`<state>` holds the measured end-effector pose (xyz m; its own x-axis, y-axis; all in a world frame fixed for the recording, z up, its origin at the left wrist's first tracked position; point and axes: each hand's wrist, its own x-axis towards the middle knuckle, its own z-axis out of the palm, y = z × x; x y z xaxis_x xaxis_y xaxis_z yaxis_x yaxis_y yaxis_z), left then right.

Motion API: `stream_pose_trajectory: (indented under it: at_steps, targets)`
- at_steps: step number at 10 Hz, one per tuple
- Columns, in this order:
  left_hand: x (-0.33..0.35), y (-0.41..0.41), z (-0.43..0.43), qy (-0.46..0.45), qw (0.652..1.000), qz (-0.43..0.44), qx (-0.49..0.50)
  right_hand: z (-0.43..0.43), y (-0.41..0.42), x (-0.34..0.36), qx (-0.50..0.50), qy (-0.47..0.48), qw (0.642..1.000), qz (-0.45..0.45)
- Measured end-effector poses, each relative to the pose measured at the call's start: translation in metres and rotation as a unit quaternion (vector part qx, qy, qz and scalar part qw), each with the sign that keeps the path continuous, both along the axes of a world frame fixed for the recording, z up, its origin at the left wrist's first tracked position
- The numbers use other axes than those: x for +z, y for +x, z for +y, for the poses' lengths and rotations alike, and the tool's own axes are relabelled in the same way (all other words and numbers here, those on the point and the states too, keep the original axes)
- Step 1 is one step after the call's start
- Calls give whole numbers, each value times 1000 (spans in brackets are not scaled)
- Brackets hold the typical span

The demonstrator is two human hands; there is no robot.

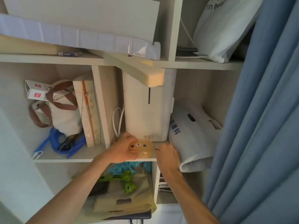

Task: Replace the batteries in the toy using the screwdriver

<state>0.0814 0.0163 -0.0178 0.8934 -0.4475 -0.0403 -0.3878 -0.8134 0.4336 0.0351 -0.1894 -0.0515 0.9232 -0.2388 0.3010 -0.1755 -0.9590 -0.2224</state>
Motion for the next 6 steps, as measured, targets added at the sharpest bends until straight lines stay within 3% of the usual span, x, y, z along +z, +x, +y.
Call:
stream_pose_trajectory:
  at_steps: [4, 6]
  targets:
    - [-19, 1, 0, -47, 998, -46, -1, 8, 4, -29, -42, 106, 992, -50]
    - [-17, -9, 4, -154, 986, -69, 0, -4, -5, -19, 59, 124, 985, -104]
